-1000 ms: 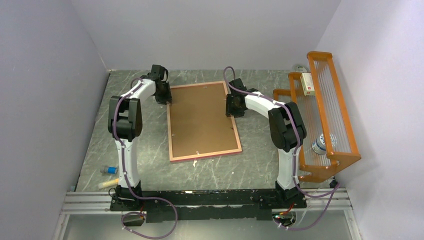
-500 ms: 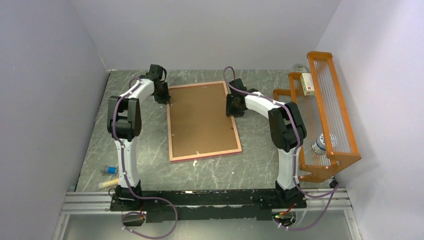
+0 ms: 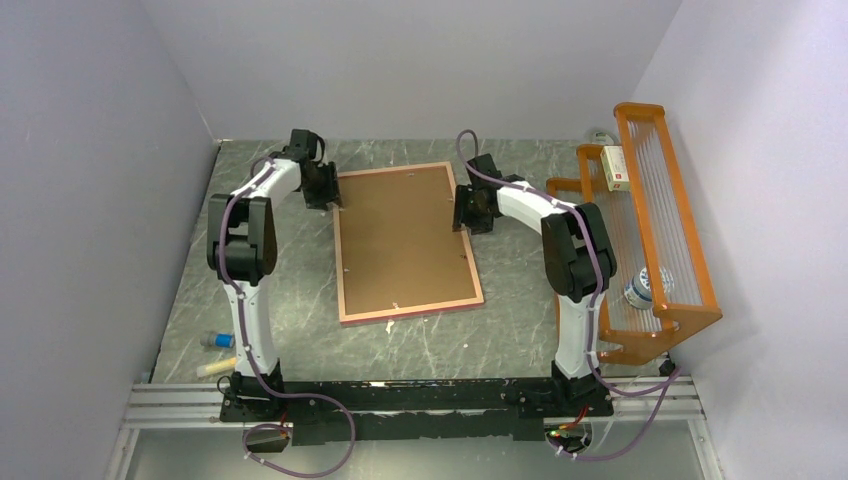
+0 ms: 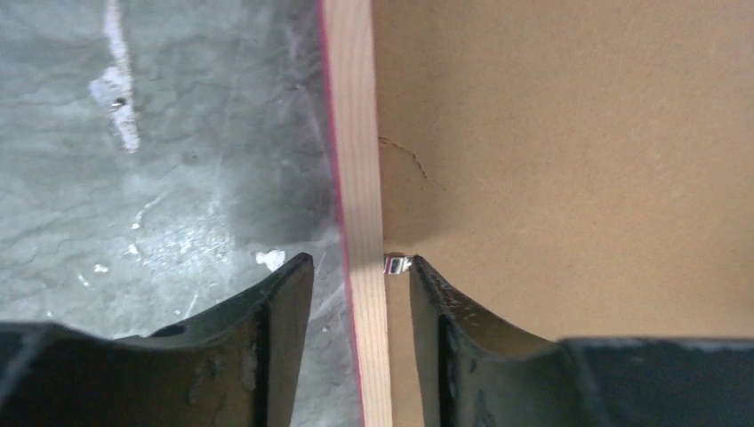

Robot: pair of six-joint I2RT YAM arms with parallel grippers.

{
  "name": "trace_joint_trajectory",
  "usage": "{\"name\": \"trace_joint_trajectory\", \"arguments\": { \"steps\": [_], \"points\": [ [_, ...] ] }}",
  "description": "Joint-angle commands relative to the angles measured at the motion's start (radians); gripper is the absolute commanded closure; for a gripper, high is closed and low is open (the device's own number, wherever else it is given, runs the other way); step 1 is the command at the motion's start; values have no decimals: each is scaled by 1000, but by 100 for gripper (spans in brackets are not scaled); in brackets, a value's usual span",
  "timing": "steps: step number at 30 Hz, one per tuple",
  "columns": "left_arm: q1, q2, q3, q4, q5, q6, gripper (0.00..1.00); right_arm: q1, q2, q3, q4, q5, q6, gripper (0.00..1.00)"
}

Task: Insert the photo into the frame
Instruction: Move the photo frame to the center of the board.

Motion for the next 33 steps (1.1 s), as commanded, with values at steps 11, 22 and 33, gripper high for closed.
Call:
{"name": "trace_joint_trajectory", "arguments": {
  "steps": [11, 22, 33],
  "points": [
    [57, -43, -114, 31, 302, -160, 37, -18, 11, 5, 69, -236, 33, 45],
    [58, -181, -370, 77, 427, -170, 36, 32, -105, -175, 115, -283, 107, 45],
    [57, -474, -651, 90, 334, -215, 33, 104, -296, -277, -98, -12, 196, 43]
  ]
}}
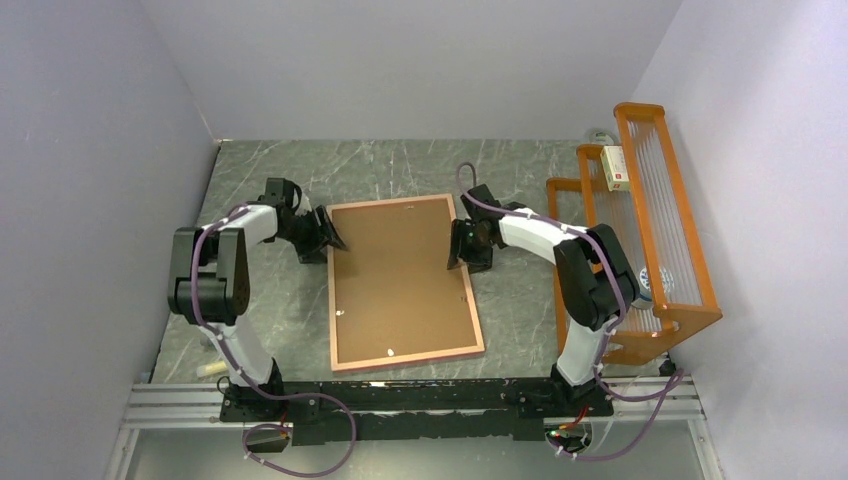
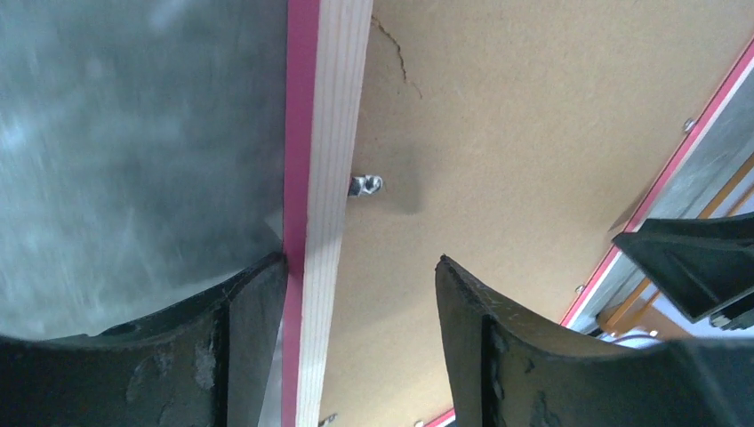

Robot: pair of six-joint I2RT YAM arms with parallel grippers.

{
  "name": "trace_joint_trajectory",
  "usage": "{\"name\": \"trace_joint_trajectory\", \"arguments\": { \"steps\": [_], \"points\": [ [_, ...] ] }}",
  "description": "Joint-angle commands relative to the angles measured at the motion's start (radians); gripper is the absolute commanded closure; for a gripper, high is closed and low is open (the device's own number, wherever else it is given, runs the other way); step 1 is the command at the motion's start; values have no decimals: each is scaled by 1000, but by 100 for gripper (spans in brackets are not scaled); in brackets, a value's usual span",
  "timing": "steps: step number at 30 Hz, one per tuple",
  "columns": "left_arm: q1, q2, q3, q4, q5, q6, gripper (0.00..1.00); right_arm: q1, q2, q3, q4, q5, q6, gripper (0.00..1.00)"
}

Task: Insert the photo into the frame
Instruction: Move the photo frame to the center of the board.

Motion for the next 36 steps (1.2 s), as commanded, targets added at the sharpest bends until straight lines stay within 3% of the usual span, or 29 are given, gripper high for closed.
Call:
{"name": "trace_joint_trajectory", "arguments": {
  "steps": [1, 4, 8, 13, 19, 22, 29, 36],
  "points": [
    [-25, -128, -29, -95, -36, -18, 31, 18, -88, 54, -135, 163, 73, 41],
    [-10, -136, 22, -151, -76, 11, 28, 15, -83, 143, -178, 285, 37, 35],
    [-1, -125, 68, -159, -95, 23, 26, 14, -19, 291, -192, 324, -10, 34],
    [18, -79, 150, -173, -116, 35, 26, 19, 29, 351, -50, 133, 37, 37],
    [21, 39, 320, -155, -107, 81, 28, 35, 94, 290, 248, -69, 309, 42],
    [21, 119, 406, -133, -46, 98, 31, 57, 150, 304, 329, -71, 395, 43],
    [21, 258, 578, -63, 167, 77, 33, 74, 285, 385, 347, 4, 498, 47],
    [20, 345, 652, -28, 253, 73, 32, 69, 351, 446, 324, 78, 484, 49]
  ]
}}
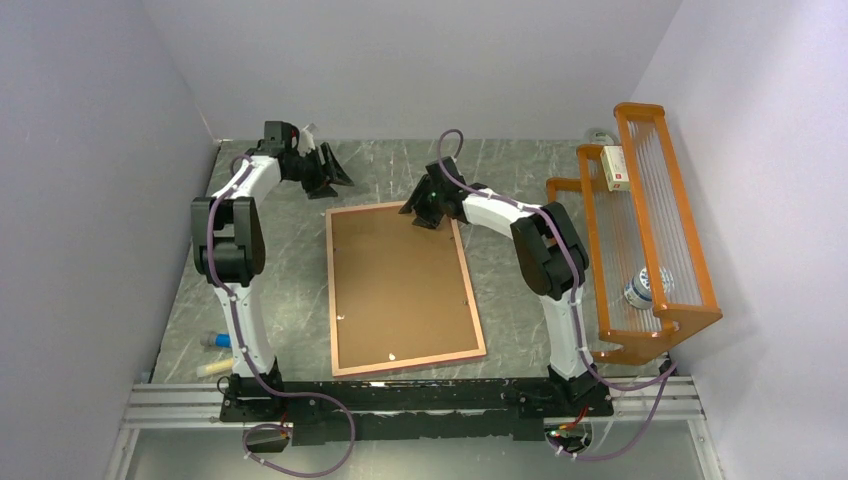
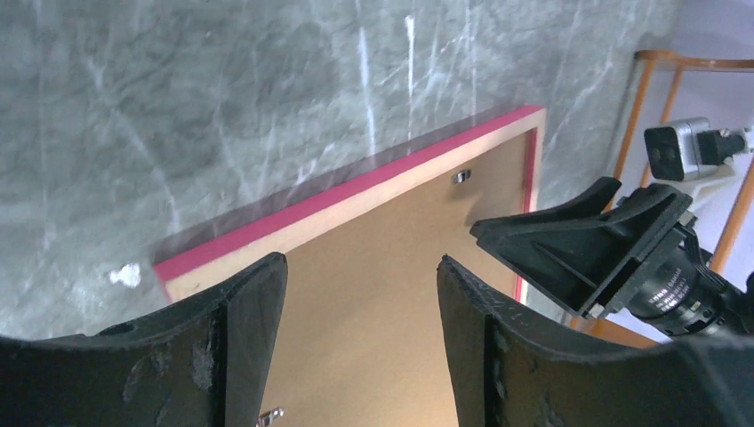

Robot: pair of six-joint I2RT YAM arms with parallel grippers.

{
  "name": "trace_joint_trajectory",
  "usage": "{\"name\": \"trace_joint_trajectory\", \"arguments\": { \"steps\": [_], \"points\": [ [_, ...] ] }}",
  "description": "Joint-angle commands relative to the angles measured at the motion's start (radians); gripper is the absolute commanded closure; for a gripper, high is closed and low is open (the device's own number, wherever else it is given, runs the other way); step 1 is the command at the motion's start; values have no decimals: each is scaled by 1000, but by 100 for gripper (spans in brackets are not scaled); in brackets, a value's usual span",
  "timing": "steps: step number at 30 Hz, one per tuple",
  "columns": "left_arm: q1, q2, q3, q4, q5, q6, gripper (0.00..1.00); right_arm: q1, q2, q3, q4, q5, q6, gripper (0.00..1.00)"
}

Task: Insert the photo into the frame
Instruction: Move the photo frame to the center of the board.

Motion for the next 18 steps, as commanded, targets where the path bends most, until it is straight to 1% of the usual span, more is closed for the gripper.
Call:
{"name": "trace_joint_trajectory", "arguments": {
  "steps": [1, 7, 10, 18],
  "points": [
    [-2, 53, 64, 53, 113, 4, 32, -10, 40, 76, 31, 75, 15, 50],
    [-14, 110, 80, 63, 132, -11, 32, -19, 90, 109, 40, 106, -5, 51],
    [-19, 129, 91, 48, 132, -1, 32, -28, 114, 122, 74, 70, -5, 51],
    [-21, 158, 95, 30, 134, 13, 32, -33, 149, 145, 116, 36, -12, 51]
  ]
}}
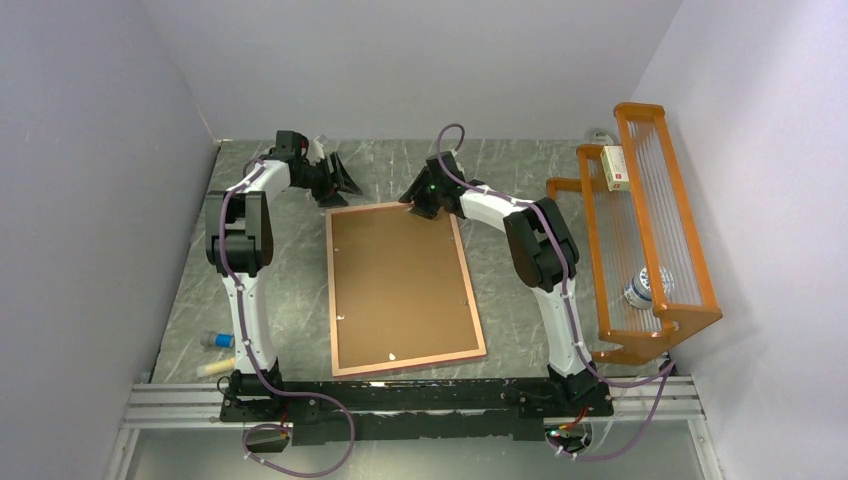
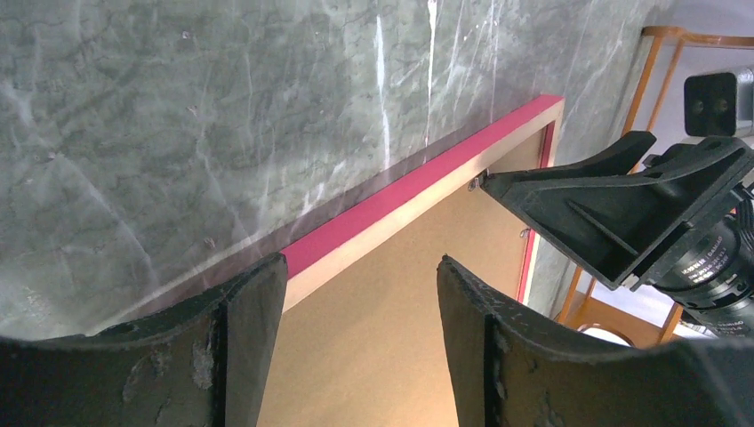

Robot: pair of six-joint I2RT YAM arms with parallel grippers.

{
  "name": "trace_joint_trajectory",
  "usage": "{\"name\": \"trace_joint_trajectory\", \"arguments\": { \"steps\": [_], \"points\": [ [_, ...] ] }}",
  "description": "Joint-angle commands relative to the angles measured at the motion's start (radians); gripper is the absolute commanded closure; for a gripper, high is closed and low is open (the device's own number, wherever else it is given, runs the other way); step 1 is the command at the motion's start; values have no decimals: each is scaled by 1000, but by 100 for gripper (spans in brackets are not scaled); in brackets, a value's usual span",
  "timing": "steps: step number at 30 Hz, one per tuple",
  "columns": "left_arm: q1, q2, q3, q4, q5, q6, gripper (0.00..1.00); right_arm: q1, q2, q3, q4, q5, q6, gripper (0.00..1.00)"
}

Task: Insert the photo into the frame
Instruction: Install the photo frame at the center of the board.

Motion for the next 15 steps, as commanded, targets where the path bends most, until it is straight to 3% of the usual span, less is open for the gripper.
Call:
{"name": "trace_joint_trajectory", "arguments": {
  "steps": [1, 15],
  "points": [
    [-7, 13, 31, -6, 32, 23, 32, -8, 40, 29, 45, -12, -19, 52],
    [-7, 23, 57, -30, 26, 22, 32, -19, 75, 58, 96, -117, -24, 55]
  ]
}}
